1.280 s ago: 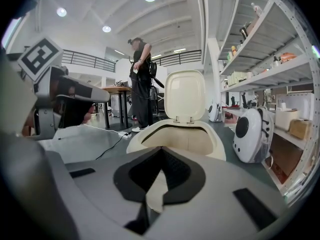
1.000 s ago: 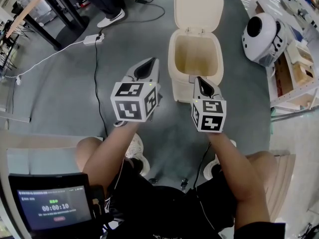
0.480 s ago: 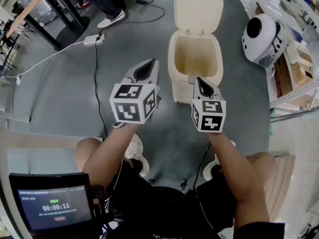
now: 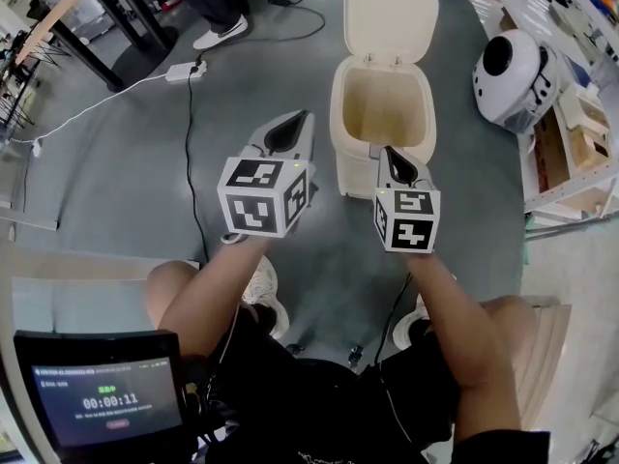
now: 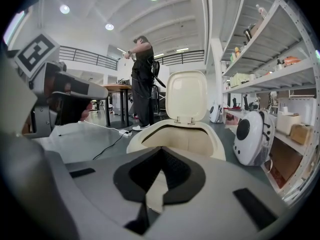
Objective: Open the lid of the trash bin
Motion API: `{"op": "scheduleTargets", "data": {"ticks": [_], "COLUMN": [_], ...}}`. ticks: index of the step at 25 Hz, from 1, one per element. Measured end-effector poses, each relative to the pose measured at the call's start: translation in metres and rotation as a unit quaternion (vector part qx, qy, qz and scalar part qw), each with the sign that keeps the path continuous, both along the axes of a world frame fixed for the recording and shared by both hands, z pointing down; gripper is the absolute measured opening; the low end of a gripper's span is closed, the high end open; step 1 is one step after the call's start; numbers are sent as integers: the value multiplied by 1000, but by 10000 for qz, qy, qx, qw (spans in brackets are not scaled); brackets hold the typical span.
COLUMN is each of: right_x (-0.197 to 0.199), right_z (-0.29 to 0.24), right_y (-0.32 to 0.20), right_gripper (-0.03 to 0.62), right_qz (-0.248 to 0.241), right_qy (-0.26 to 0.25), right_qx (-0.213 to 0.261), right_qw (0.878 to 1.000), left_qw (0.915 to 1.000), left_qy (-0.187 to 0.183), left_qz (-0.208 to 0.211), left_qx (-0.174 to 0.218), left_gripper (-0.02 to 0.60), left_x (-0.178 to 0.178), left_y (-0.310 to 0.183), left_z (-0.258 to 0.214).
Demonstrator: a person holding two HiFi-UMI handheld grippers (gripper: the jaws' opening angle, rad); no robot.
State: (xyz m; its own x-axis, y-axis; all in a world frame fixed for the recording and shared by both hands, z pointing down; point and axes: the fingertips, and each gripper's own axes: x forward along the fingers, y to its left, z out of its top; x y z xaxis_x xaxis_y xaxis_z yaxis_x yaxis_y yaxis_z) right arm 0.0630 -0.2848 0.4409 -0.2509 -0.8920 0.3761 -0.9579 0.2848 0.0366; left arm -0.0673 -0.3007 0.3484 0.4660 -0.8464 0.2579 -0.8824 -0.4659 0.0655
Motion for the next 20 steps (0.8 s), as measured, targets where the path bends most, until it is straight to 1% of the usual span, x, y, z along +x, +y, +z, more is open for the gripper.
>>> {"op": "scheduleTargets", "data": {"ticks": [5,8,10,15,17,20], "right_x": [-2,-4,-9,-23,-24,-19], "right_z": [-1,-7,-17,-50,-62,-75], "right_y": [-1,0,1,13,17,10], "right_gripper": [5,5,5,5,5,5], "right_qz": [-89,-282,-388,-522,-555,-537], "right_qy": [47,-123,-289,-357,-399,-425], "right_qx": [-108,-112,-17,309,428,584], "right_qw": [9999,9995,9988,9975,9967,9959], "left_qw": [10000,10000,10000,10000,10000,10000], "left_qy": [-82,-75,-77,-77,-60,-18], "left_qz": [20,-2,-7,-22,-23,-15], "left_qx": [-26,-16,-10,30,49,21], "left_gripper": [-1,-2,-2,-2,-2,-2], "left_x": [-2,1,2,-2,-3,-2], "left_y": [1,3,3,13,17,6], "left_z": [4,2,1,-6,-9,-5]}}
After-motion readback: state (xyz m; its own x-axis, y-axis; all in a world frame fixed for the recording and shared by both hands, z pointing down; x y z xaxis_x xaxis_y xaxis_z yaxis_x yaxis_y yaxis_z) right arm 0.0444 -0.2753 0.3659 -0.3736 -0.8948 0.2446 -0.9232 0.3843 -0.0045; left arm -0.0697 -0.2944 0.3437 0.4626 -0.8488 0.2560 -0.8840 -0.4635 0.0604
